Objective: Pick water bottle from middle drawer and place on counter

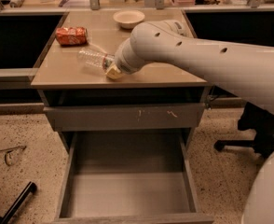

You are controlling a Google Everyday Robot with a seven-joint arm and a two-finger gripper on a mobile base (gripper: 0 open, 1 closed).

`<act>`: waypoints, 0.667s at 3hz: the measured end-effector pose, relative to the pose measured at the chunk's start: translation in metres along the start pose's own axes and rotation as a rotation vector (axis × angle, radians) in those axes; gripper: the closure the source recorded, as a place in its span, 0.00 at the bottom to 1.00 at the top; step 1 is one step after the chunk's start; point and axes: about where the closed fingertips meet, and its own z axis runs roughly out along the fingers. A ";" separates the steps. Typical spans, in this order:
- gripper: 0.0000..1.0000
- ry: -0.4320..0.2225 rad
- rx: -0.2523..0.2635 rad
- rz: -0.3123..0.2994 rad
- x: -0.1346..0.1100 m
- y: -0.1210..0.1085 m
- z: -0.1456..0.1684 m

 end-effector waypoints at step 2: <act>0.57 0.000 0.000 0.000 0.000 0.000 0.000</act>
Offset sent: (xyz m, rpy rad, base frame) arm 0.0000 0.0000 0.0000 0.0000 0.0000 0.0000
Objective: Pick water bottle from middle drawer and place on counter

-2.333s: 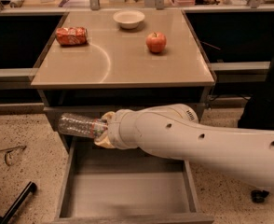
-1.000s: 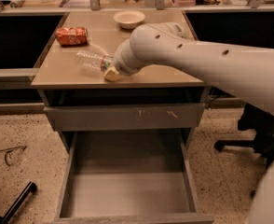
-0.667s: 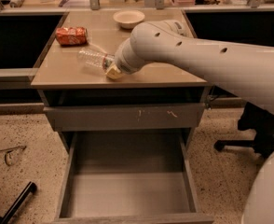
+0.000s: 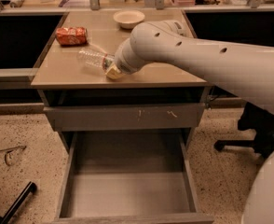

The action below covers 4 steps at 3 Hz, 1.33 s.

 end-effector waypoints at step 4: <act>0.00 0.000 0.000 0.000 0.000 0.000 0.000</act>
Offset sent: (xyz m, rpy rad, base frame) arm 0.0000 0.0000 0.0000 0.0000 0.0000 0.0000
